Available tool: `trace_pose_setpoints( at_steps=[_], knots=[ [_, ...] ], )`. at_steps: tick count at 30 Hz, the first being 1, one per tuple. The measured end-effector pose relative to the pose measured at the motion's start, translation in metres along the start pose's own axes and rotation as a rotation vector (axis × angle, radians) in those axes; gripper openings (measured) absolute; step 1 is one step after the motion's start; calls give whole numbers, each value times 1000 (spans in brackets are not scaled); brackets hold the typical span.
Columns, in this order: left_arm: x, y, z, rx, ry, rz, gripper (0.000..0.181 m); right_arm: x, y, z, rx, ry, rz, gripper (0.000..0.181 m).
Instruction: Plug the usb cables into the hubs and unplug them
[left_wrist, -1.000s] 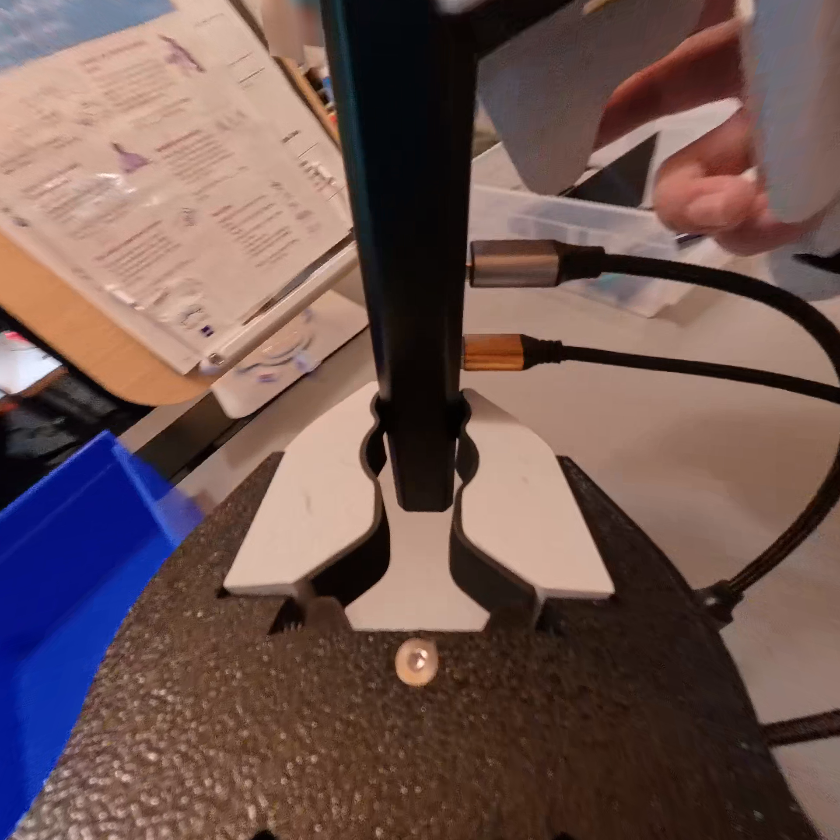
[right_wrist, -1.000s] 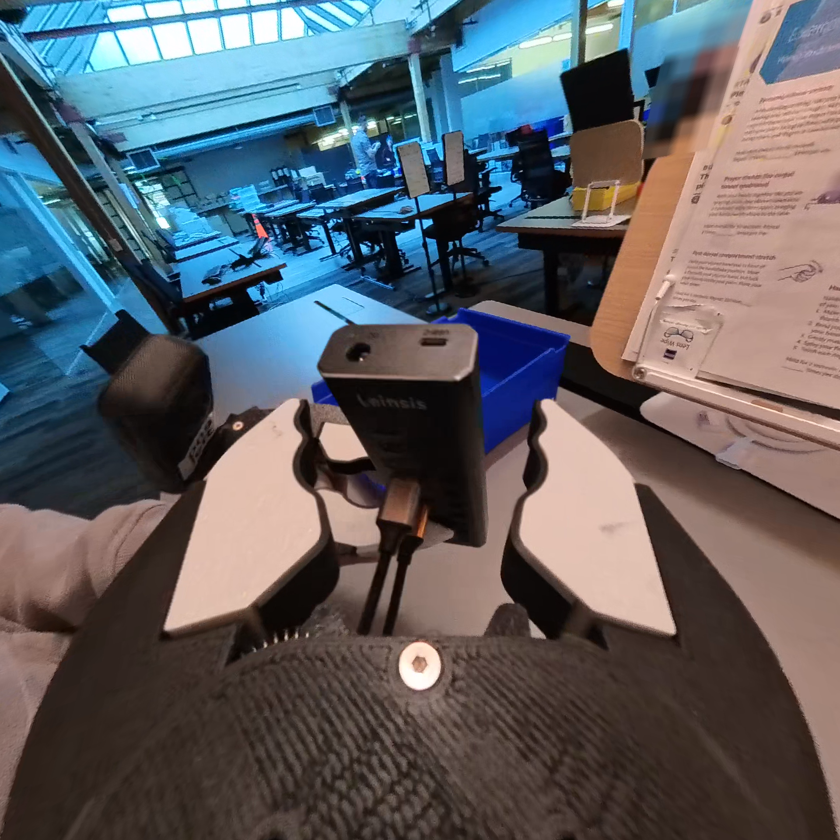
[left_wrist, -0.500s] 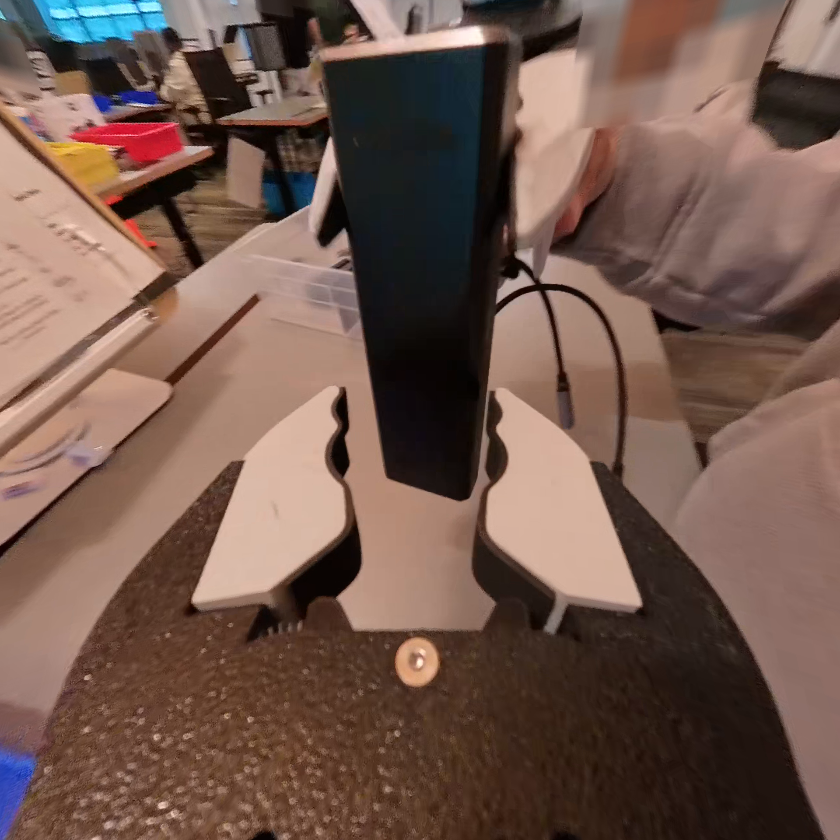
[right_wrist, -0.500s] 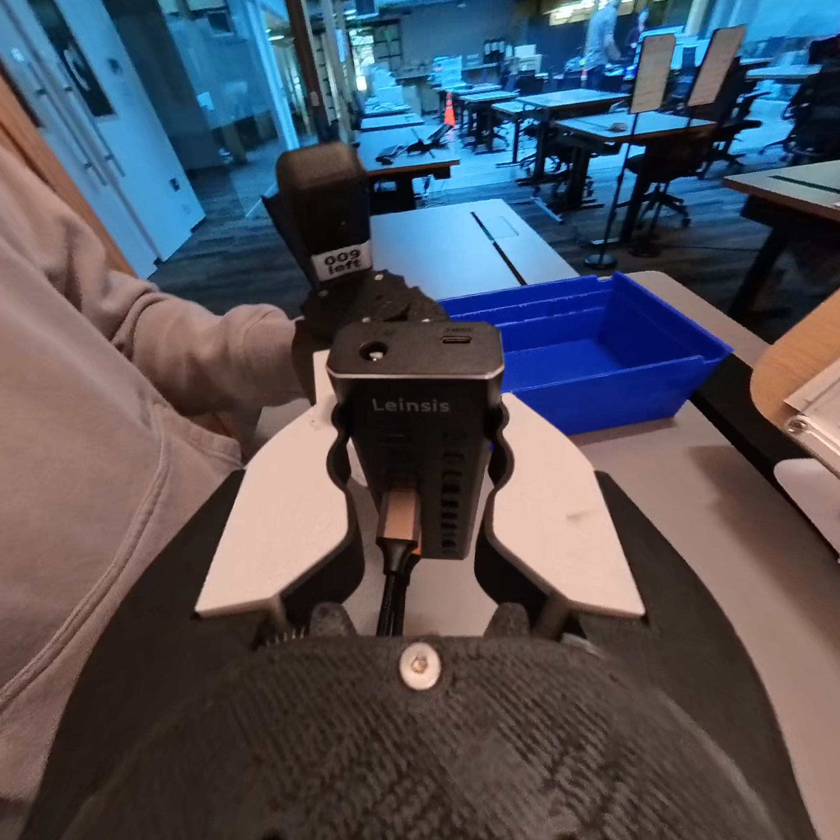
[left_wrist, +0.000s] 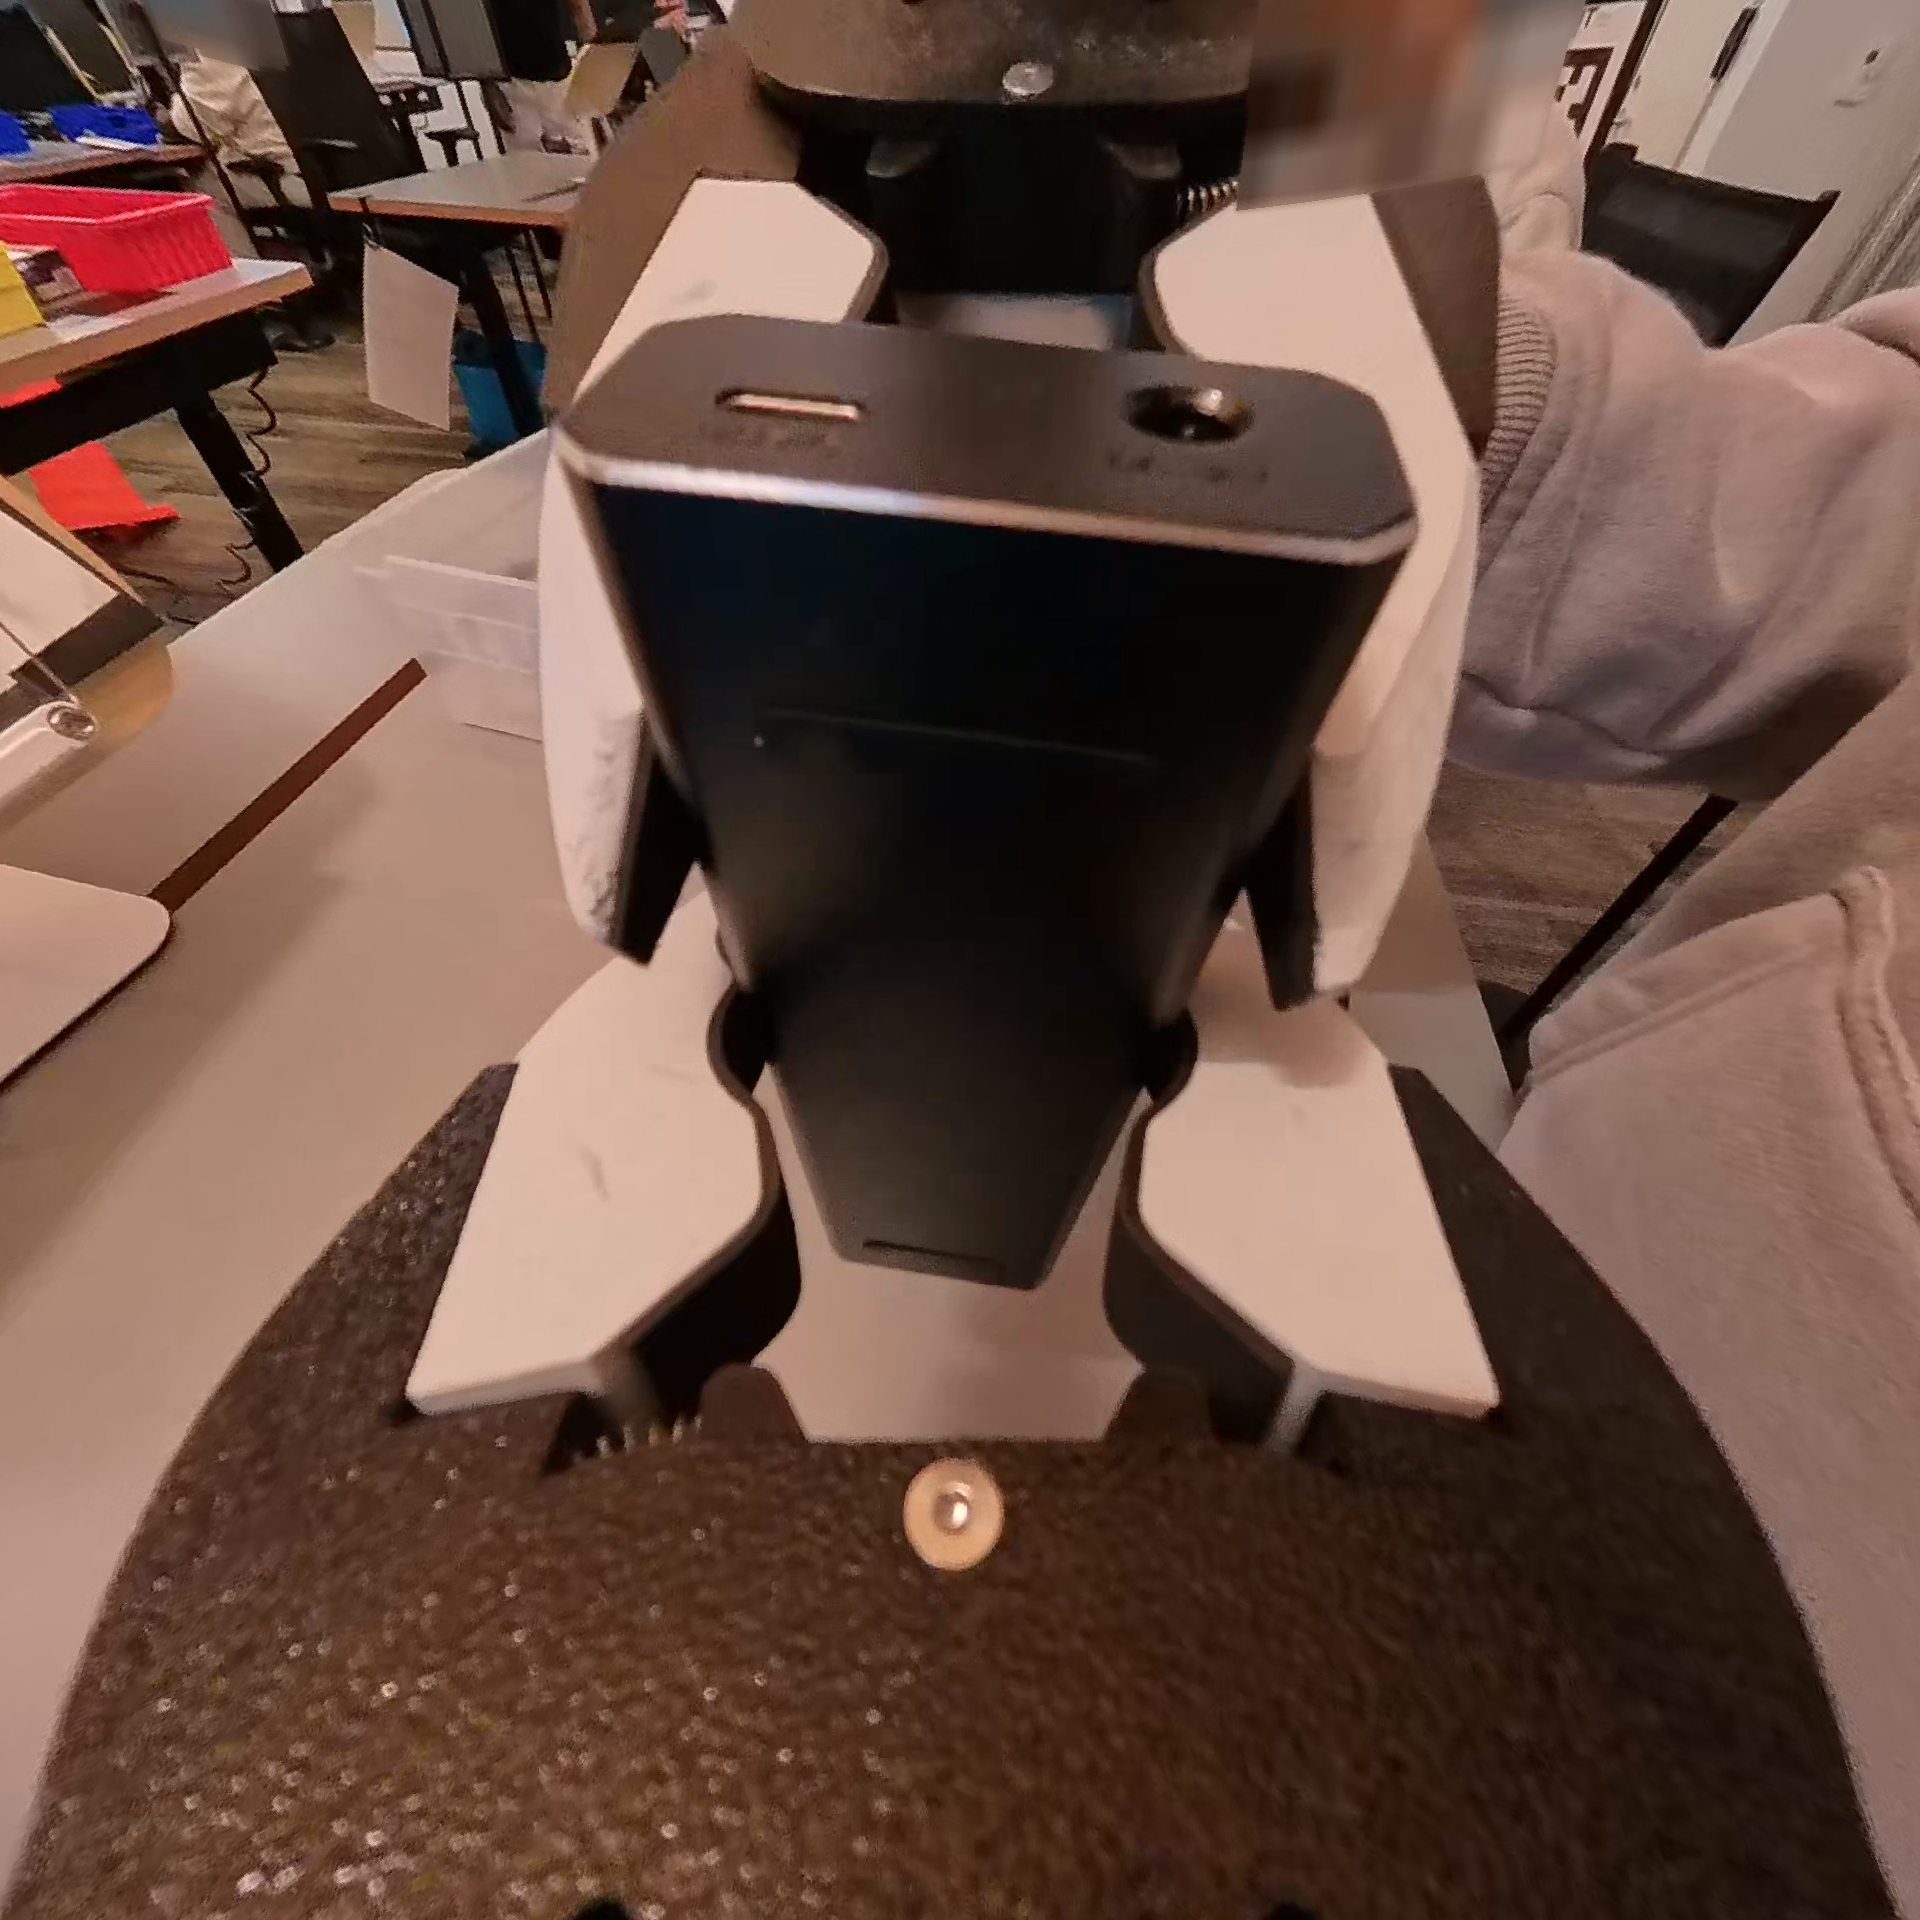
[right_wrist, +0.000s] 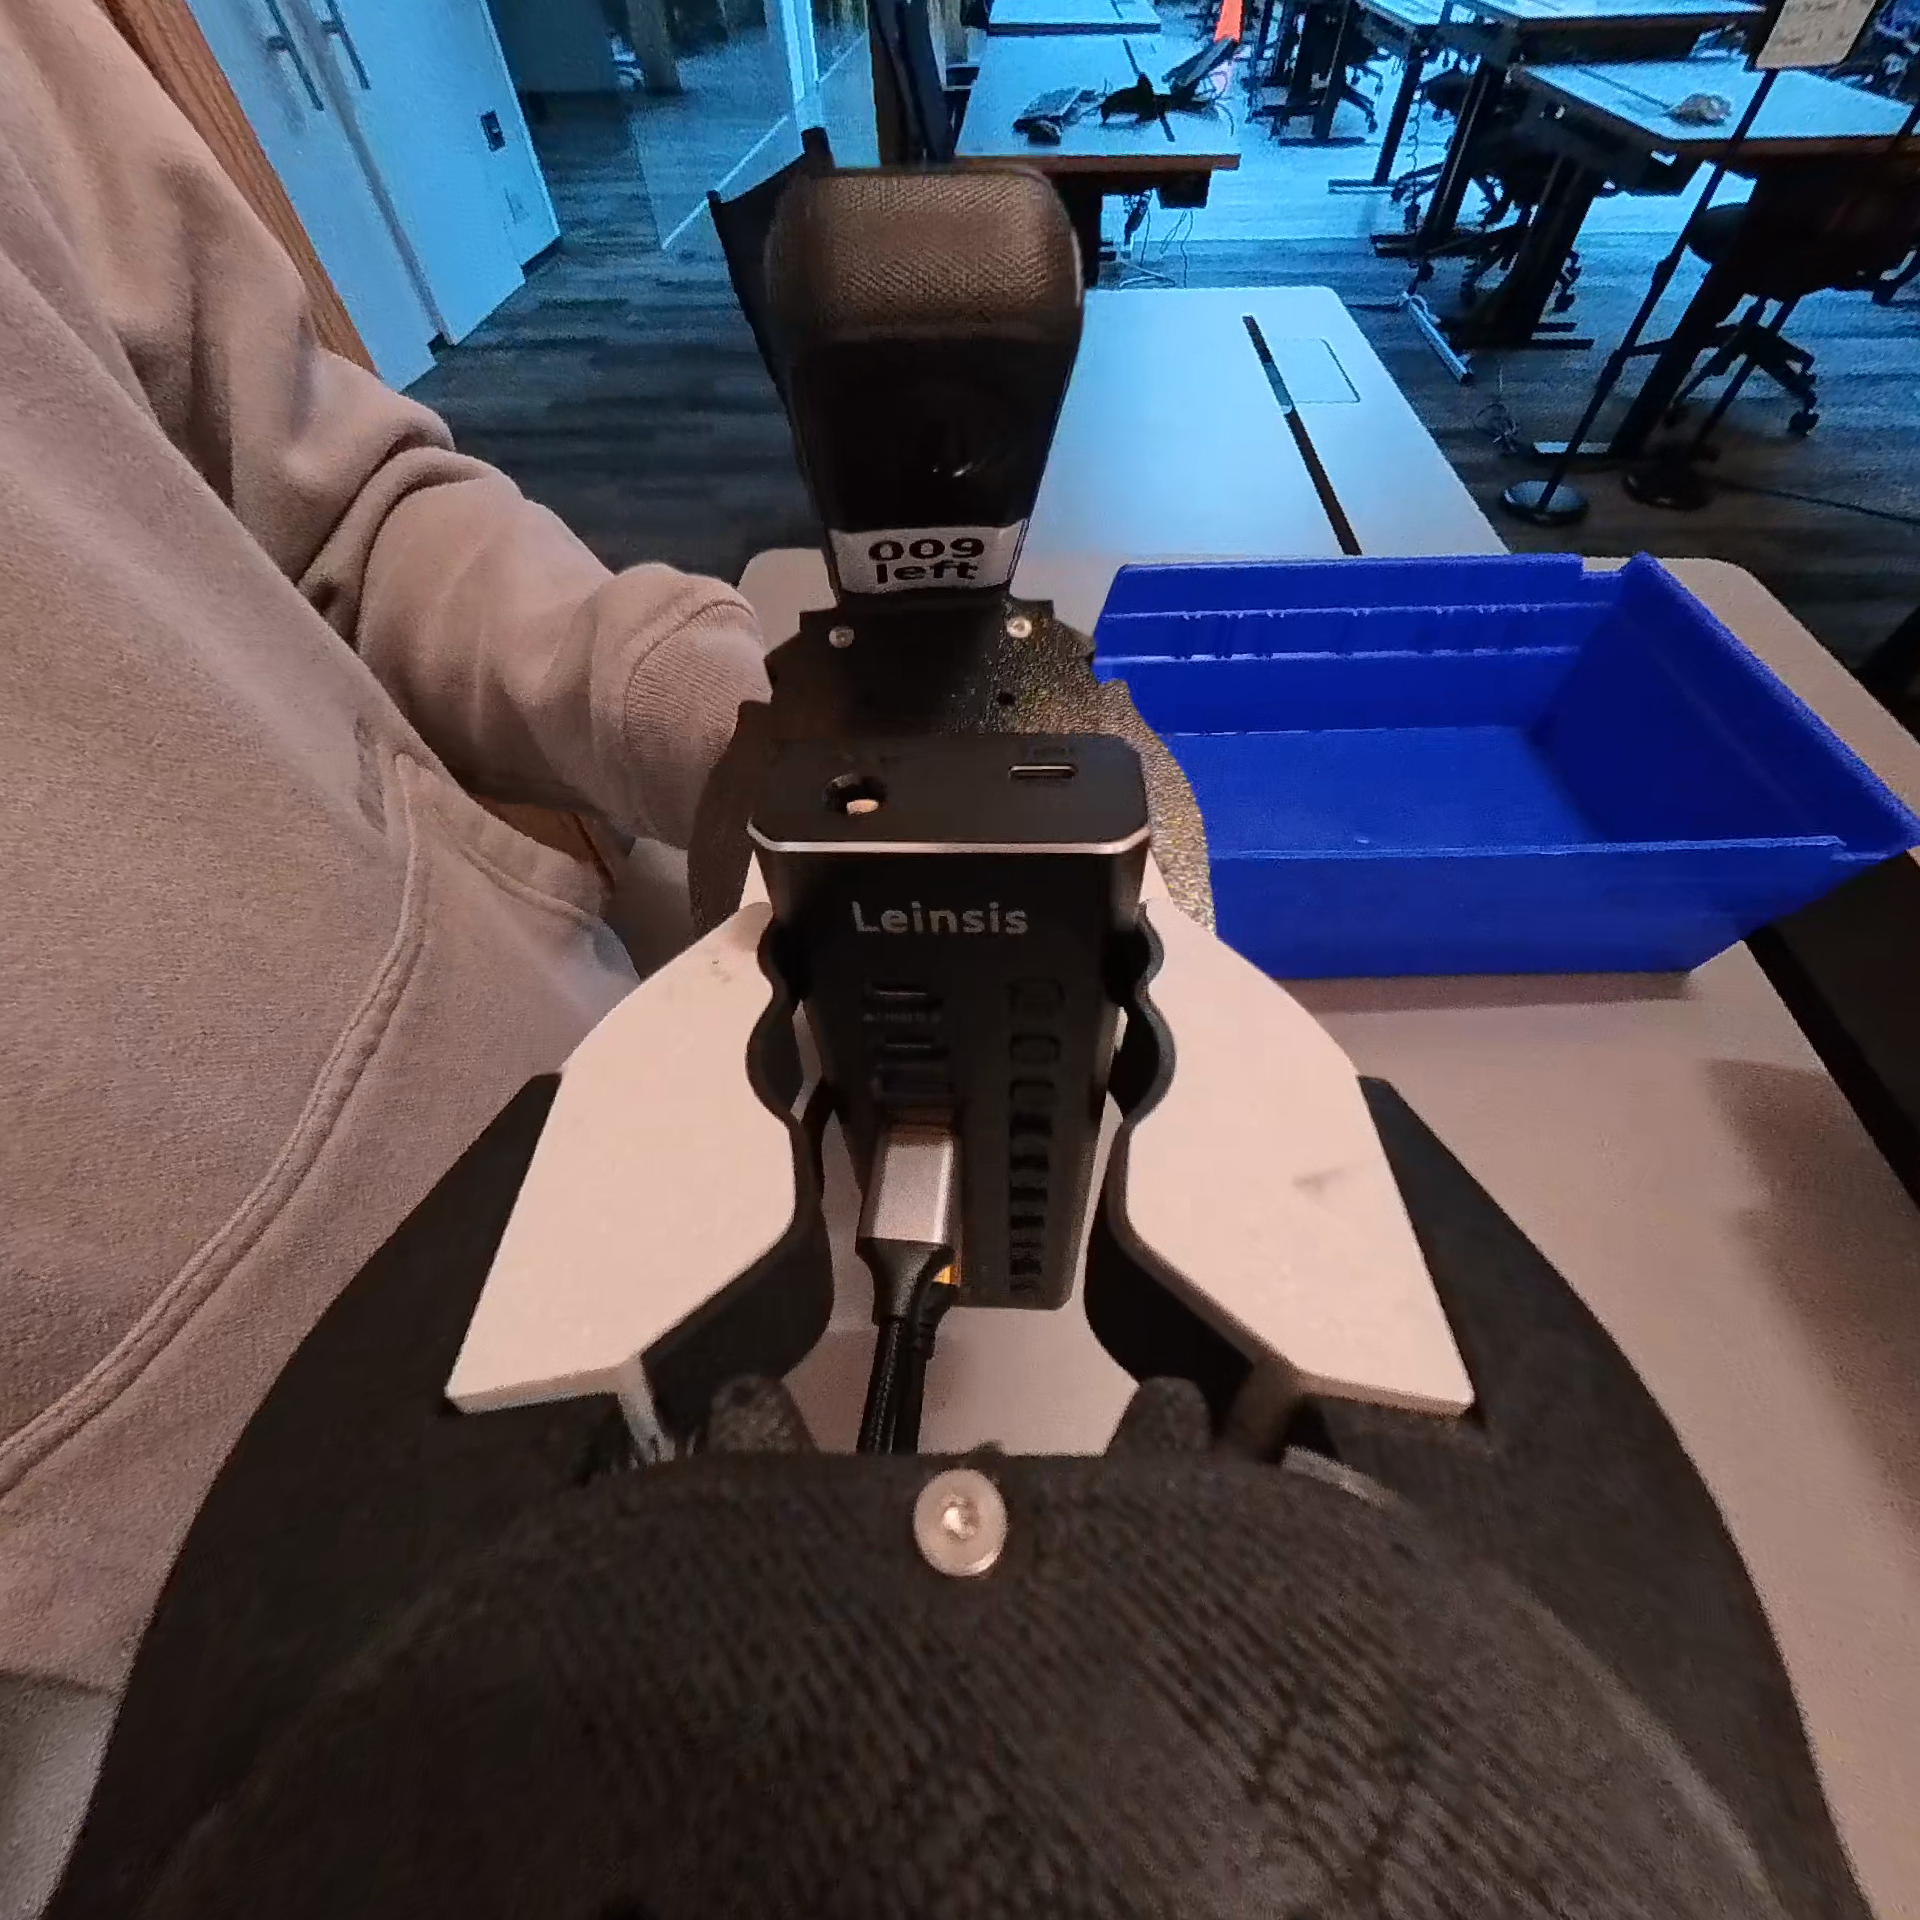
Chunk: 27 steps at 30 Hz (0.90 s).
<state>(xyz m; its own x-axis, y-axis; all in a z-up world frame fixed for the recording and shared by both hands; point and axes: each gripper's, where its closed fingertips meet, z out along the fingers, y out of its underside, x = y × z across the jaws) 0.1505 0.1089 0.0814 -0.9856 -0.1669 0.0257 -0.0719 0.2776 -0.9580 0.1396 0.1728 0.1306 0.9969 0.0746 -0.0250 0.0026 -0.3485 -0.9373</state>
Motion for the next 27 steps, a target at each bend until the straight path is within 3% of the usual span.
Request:
trace_pose_setpoints(
  at_steps=[15,20,23,27],
  knots=[
    [-6,2,-1,101,-48,-20,71,6,8,1,-14,61,28,59],
    [-11,7,-12,103,-63,-27,71,14,17,-20,-63,143,86,61],
    [-10,9,-18,99,-50,-19,71,15,27,-33,-91,157,119,55],
    [-11,9,-20,104,-49,-13,71,5,42,-28,-130,111,171,45]
  ],
)
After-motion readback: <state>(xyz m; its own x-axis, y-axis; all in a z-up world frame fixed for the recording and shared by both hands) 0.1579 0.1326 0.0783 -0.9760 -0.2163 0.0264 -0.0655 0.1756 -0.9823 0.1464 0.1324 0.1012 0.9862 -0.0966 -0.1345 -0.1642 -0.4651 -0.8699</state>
